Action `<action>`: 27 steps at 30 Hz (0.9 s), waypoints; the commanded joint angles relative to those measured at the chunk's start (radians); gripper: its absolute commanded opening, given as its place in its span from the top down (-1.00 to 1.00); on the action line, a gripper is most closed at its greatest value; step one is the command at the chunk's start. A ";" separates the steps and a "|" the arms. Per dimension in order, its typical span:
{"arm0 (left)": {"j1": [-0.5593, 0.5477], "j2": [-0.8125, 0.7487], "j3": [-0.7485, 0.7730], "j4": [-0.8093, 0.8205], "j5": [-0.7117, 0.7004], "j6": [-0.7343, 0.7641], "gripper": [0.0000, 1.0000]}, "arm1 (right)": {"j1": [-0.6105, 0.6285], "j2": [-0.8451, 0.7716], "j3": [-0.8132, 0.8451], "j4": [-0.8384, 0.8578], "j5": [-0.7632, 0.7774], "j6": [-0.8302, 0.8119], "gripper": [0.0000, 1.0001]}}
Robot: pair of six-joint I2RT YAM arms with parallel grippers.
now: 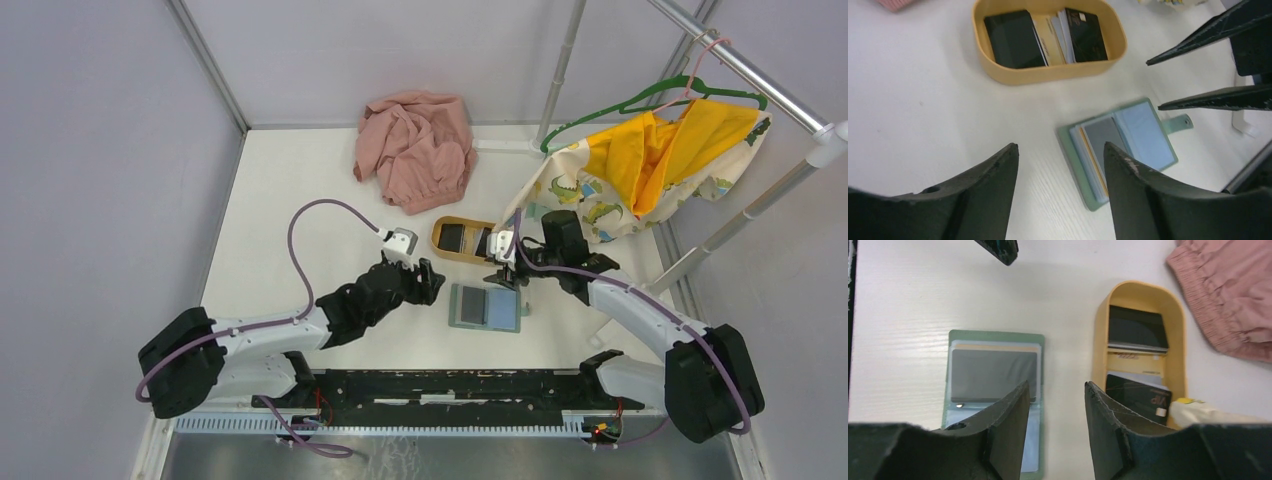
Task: Put the credit cards into the card holder
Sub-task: Pick up the credit card from the storage box.
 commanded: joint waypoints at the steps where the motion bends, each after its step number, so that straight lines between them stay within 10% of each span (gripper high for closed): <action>1: 0.048 0.023 0.080 0.074 -0.154 0.096 -0.44 | -0.004 -0.023 0.110 0.023 0.037 -0.013 -0.03; 15: 0.352 0.242 0.214 0.339 0.199 0.149 -0.99 | -0.001 0.250 0.473 0.121 0.071 0.282 -0.11; 27: 0.358 0.466 0.212 0.448 0.344 0.150 -0.71 | 0.013 0.475 0.384 0.415 0.321 0.910 -0.15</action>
